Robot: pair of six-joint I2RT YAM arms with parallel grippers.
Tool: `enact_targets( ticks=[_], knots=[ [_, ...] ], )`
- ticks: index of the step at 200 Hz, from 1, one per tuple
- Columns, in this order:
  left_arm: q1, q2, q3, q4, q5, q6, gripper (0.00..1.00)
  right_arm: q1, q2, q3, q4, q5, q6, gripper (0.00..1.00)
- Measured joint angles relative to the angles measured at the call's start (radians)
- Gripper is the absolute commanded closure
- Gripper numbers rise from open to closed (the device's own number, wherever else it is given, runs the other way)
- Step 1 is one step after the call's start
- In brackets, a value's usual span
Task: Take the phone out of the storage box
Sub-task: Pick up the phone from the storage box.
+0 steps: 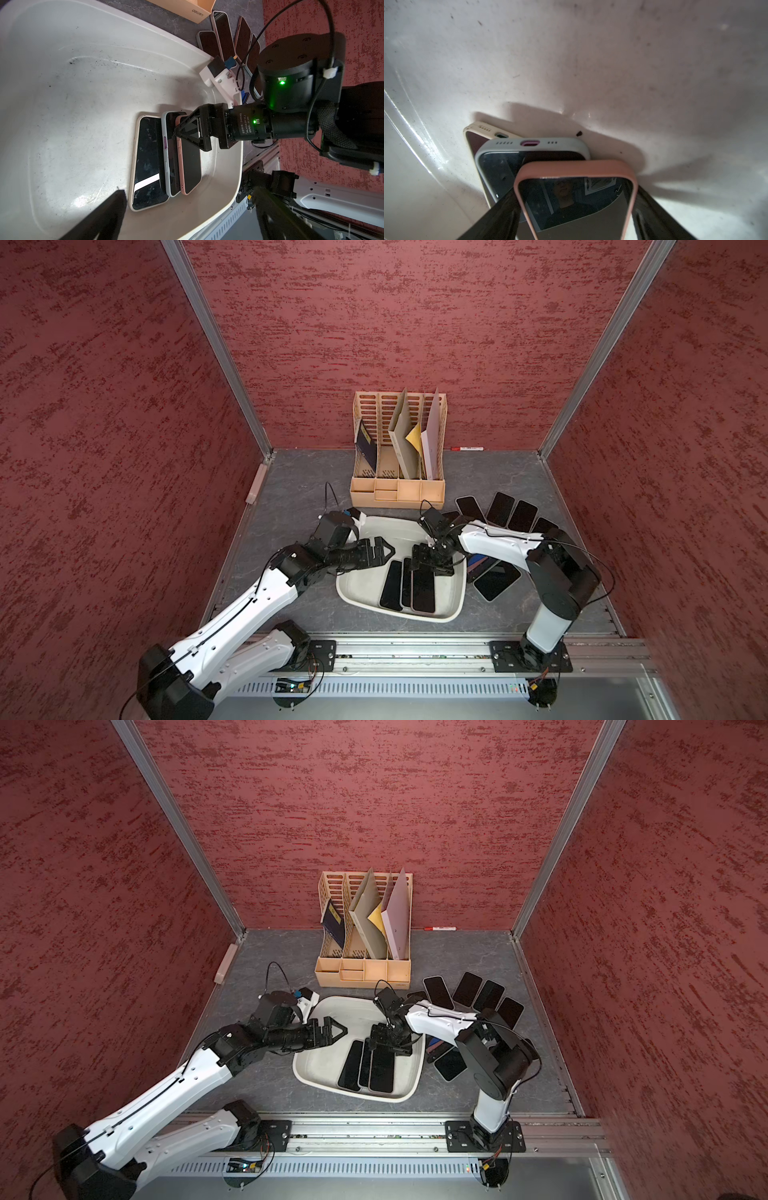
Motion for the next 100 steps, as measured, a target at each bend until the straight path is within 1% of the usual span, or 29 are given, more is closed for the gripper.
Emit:
enact_targets(
  ticks=[28, 62, 88, 100],
  knots=[
    [-0.006, -0.008, -0.008, 0.0, 0.0, -0.014, 0.0, 0.005, 0.025, 0.037, -0.026, 0.02, -0.032, 0.21],
    [-0.024, -0.042, -0.014, -0.003, -0.008, -0.019, 0.0, 0.009, 0.084, 0.124, -0.047, 0.062, -0.089, 0.2],
    [-0.025, -0.069, -0.015, -0.005, -0.019, -0.029, 0.0, 0.01, 0.094, 0.146, -0.049, 0.085, -0.119, 0.07],
    [-0.026, -0.077, -0.017, -0.005, -0.026, -0.035, 0.0, 0.01, 0.092, 0.14, -0.047, 0.081, -0.127, 0.05]
  ],
)
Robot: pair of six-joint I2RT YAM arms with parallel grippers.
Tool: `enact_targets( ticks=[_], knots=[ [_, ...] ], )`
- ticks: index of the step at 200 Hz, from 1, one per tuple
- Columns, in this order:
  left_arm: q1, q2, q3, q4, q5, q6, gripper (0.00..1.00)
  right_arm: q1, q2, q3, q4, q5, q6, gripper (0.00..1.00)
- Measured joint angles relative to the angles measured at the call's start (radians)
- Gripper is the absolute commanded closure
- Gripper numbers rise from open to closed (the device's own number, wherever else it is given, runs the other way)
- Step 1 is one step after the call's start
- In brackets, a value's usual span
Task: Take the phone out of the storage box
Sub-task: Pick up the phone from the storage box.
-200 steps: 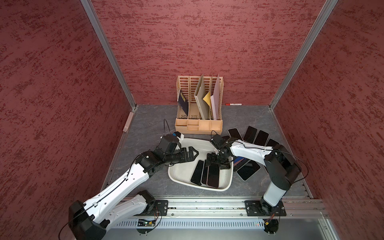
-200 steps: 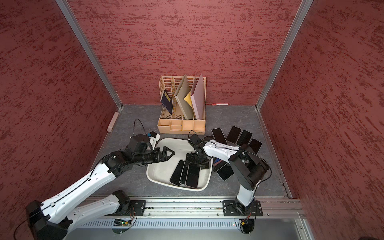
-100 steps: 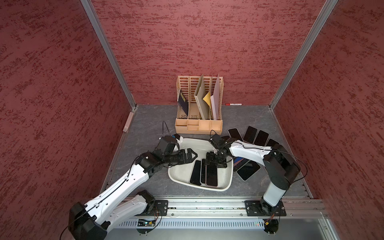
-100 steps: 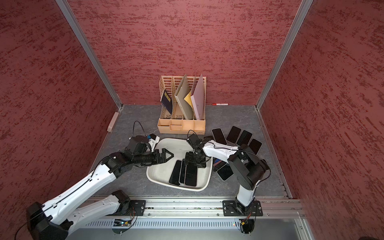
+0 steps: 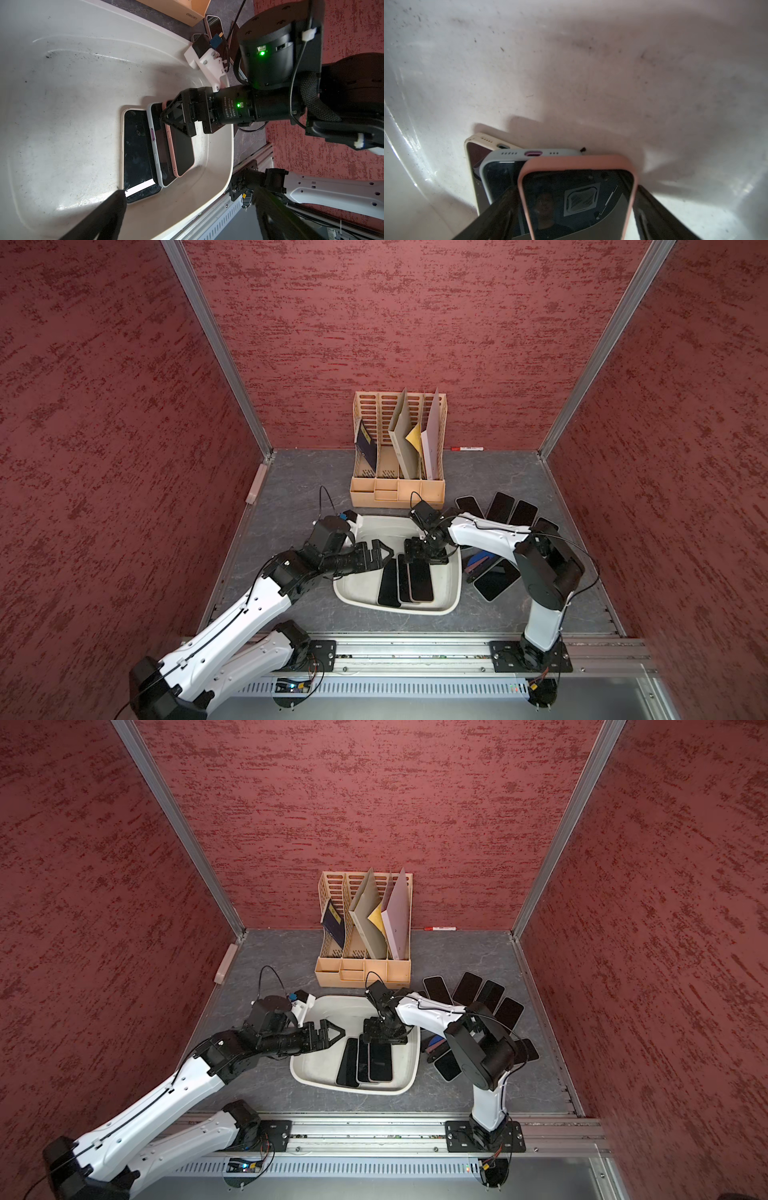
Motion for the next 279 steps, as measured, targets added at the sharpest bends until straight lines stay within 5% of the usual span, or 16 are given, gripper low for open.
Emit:
enact_targets(
  ticks=[97, 159, 209, 279],
  knots=[
    [-0.062, 0.021, -0.033, 0.016, -0.031, -0.027, 0.0, 0.054, -0.066, -0.098, 0.023, -0.021, -0.023, 0.05],
    [-0.076, 0.006, -0.033, 0.009, -0.053, -0.027, 0.0, 0.058, -0.005, -0.025, -0.005, -0.035, -0.031, 0.26],
    [-0.093, -0.021, -0.052, 0.004, -0.084, -0.026, 0.0, 0.062, -0.017, -0.025, -0.012, -0.014, -0.033, 0.28],
    [-0.191, 0.074, -0.053, 0.09, -0.086, 0.02, 0.0, 0.024, -0.201, -0.025, -0.008, -0.023, -0.016, 0.28]
  ],
)
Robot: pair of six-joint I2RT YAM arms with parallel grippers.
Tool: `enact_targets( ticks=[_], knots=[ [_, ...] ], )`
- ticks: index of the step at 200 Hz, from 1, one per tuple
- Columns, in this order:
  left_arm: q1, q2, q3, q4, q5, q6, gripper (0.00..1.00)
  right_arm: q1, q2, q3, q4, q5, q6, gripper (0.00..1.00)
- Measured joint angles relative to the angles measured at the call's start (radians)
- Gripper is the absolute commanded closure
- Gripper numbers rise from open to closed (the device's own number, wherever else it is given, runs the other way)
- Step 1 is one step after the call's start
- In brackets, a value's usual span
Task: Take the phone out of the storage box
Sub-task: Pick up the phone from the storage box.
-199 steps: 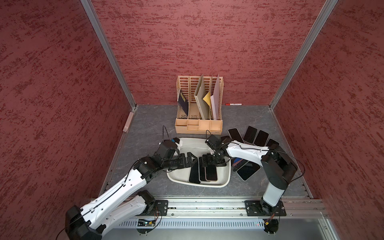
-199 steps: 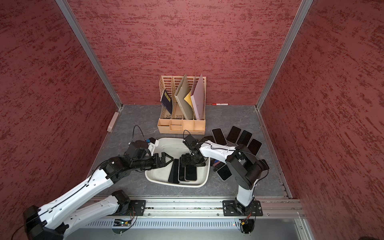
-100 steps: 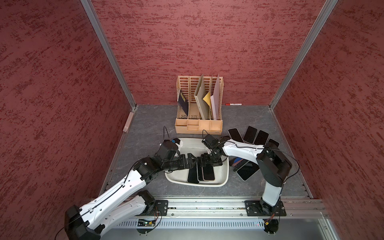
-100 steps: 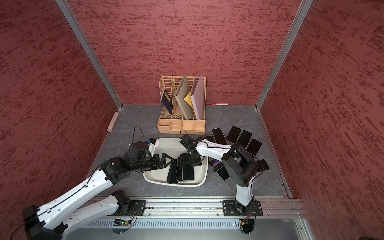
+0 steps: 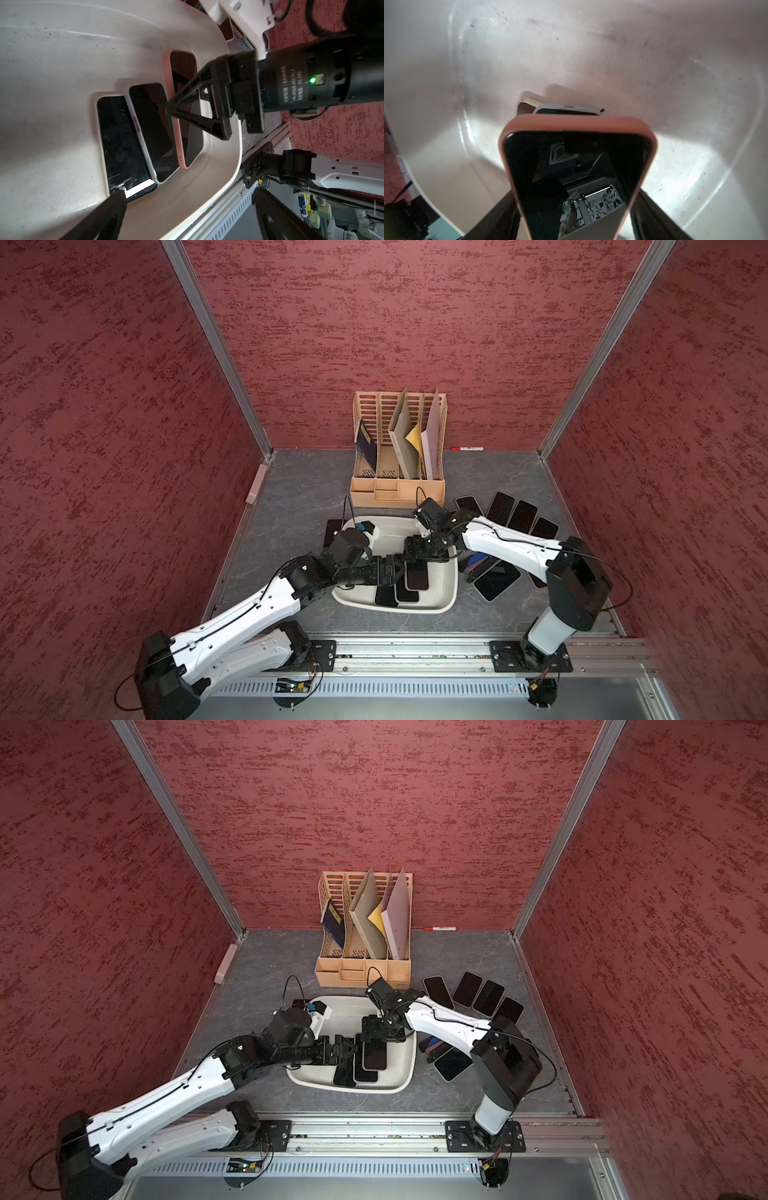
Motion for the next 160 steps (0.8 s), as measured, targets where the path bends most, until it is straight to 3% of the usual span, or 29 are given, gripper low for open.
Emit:
enact_targets(
  ticks=[44, 103, 139, 160],
  knots=[
    [-0.026, 0.069, 0.0, 0.071, -0.011, 0.014, 0.02, -0.01, -0.077, 0.004, 0.002, -0.057, 0.023, 0.28],
    [-0.026, 0.16, 0.016, 0.116, -0.022, 0.038, 0.19, -0.01, -0.159, 0.004, 0.002, -0.114, 0.049, 0.28],
    [-0.026, 0.234, 0.052, 0.158, -0.008, 0.04, 0.4, -0.009, -0.204, -0.02, 0.018, -0.132, 0.063, 0.28],
    [-0.032, 0.263, 0.078, 0.175, 0.011, 0.041, 0.65, -0.01, -0.227, -0.039, 0.023, -0.132, 0.072, 0.28]
  ],
)
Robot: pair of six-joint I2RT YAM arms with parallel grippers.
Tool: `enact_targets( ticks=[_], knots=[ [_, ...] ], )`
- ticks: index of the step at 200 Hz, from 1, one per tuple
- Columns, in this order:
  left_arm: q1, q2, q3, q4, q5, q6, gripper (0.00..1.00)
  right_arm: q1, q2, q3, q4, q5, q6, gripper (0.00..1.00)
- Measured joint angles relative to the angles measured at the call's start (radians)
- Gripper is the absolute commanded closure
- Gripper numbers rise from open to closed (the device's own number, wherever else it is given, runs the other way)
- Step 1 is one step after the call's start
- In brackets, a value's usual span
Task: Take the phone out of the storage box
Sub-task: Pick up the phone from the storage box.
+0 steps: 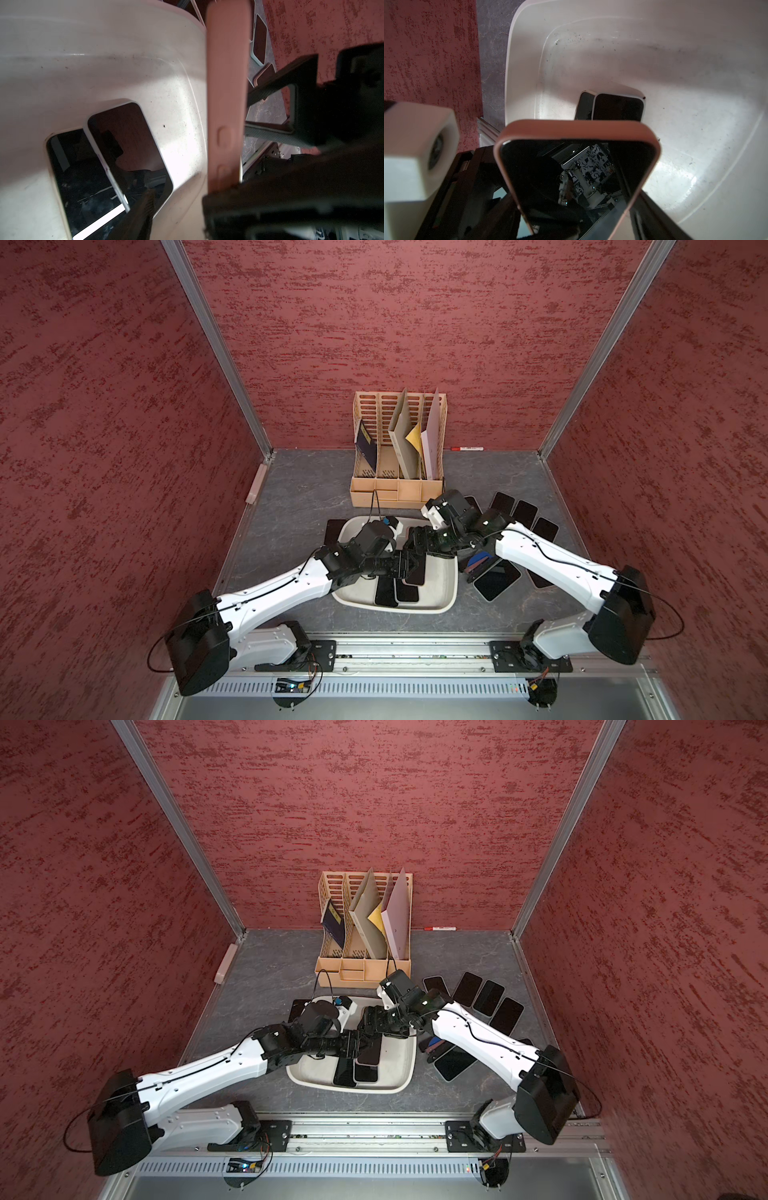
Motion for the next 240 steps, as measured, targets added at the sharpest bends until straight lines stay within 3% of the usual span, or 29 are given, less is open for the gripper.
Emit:
enact_targets(
  ticks=[32, 54, 68, 73, 122, 164, 240],
  knots=[
    [-0.007, 0.031, 0.025, 0.023, 0.042, 0.004, 1.0, -0.005, -0.016, -0.019, 0.012, 0.003, 0.002, 0.28],
    [0.0, 0.054, 0.029, 0.016, 0.036, -0.004, 1.0, -0.005, -0.029, -0.02, 0.02, -0.005, 0.003, 0.21],
    [0.006, 0.068, 0.029, 0.007, 0.034, -0.01, 1.0, -0.005, -0.037, -0.02, 0.024, -0.007, 0.003, 0.04],
    [0.008, 0.069, 0.029, 0.002, 0.034, -0.014, 1.0, -0.006, -0.039, -0.02, 0.025, -0.006, 0.006, 0.02],
    [0.036, 0.053, 0.027, -0.019, 0.034, -0.035, 1.0, -0.026, -0.076, -0.029, 0.019, -0.002, -0.019, 0.02],
    [0.098, -0.078, -0.035, -0.021, 0.035, -0.074, 1.0, -0.088, -0.123, -0.056, 0.023, -0.002, -0.031, 0.02],
    [0.367, -0.307, -0.072, -0.224, 0.065, -0.075, 1.0, -0.098, -0.101, -0.088, 0.044, -0.035, -0.031, 0.02]
  ],
)
